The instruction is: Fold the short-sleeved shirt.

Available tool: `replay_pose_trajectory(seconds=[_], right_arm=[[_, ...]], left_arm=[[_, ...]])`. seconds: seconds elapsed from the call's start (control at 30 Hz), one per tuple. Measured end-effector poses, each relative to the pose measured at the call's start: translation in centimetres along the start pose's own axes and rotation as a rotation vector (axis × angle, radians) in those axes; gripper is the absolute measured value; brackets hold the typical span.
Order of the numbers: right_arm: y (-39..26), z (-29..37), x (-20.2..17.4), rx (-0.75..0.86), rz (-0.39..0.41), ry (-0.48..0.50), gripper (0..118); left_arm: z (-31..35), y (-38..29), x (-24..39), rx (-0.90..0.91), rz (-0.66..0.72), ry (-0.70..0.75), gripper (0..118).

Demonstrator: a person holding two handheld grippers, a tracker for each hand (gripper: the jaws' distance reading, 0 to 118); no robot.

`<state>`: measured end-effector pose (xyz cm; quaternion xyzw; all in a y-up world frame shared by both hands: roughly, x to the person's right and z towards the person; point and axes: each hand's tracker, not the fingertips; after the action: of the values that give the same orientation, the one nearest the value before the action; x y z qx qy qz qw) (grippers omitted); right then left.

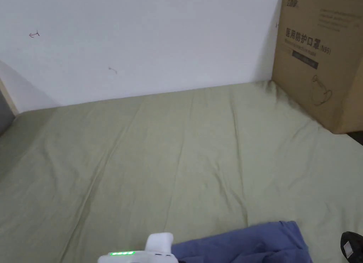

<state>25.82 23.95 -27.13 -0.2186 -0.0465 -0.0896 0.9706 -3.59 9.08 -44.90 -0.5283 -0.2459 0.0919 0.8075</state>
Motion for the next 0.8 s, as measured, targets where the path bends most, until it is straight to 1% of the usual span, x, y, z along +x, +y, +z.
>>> replay_pose_trajectory(seconds=[0.07, 0.1, 0.17, 0.23, 0.27, 0.33, 0.4, 0.47, 0.53, 0.57, 0.6, 0.63, 0.67, 0.7, 0.73, 0.77, 0.8], right_arm=[[0.0, 0.1, 0.1, -0.005, 0.004, -0.008, 0], [0.0, 0.1, 0.1, -0.008, 0.004, -0.010, 0], [0.0, 0.2, 0.1, -0.014, 0.000, -0.009, 0], [0.1, 0.2, -0.2, -0.019, -0.001, 0.001, 0], [0.2, 0.2, -0.4, -0.017, 0.004, 0.004, 0], [0.3, 0.1, -0.7, -0.015, 0.020, 0.008, 0], [0.5, -0.2, -1.1, -0.018, 0.030, 0.014, 0], [0.6, -0.4, -1.4, -0.020, 0.030, 0.022, 0], [0.6, -0.6, -1.8, -0.023, 0.030, 0.035, 0], [0.6, -0.7, -2.0, -0.027, 0.033, 0.043, 0], [0.7, -0.8, -2.5, -0.035, 0.041, 0.050, 0], [0.7, -0.9, -2.8, -0.040, 0.051, 0.053, 0], [0.7, -1.0, -3.2, -0.045, 0.065, 0.055, 0], [0.7, -1.1, -3.6, -0.049, 0.074, 0.057, 0], [0.8, -1.2, -4.0, -0.052, 0.081, 0.060, 0], [0.8, -1.3, -4.3, -0.056, 0.086, 0.062, 0], [0.9, -1.4, -4.7, -0.059, 0.089, 0.067, 0]], left_arm=[[-2.9, -0.2, 0.6, -0.047, -0.019, 0.017, 0], [-2.8, 0.1, 0.9, -0.005, -0.008, -0.049, 0], [-2.1, 0.9, 0.9, 0.014, 0.074, -0.203, 0], [0.4, 0.9, 0.3, 0.093, 0.174, -0.465, 0], [2.3, 1.0, 0.1, 0.158, 0.187, -0.524, 0], [6.2, 1.1, -1.2, 0.266, 0.167, -0.486, 0], [9.5, 1.3, -4.3, 0.305, 0.191, -0.424, 0], [11.8, 1.0, -8.5, 0.308, 0.222, -0.365, 0], [12.9, 0.3, -13.0, 0.246, 0.260, -0.367, 1], [13.2, -0.4, -15.1, 0.213, 0.300, -0.361, 6], [13.4, -1.2, -17.2, 0.193, 0.341, -0.404, 26], [13.3, -1.9, -18.7, 0.180, 0.372, -0.437, 61], [13.0, -2.8, -19.2, 0.165, 0.415, -0.456, 103], [12.5, -3.4, -20.0, 0.144, 0.434, -0.460, 117], [11.9, -3.9, -20.6, 0.123, 0.447, -0.473, 115], [11.5, -4.5, -21.1, 0.183, 0.458, -0.486, 118], [10.4, -3.9, -23.1, 0.175, 0.481, -0.497, 118]])
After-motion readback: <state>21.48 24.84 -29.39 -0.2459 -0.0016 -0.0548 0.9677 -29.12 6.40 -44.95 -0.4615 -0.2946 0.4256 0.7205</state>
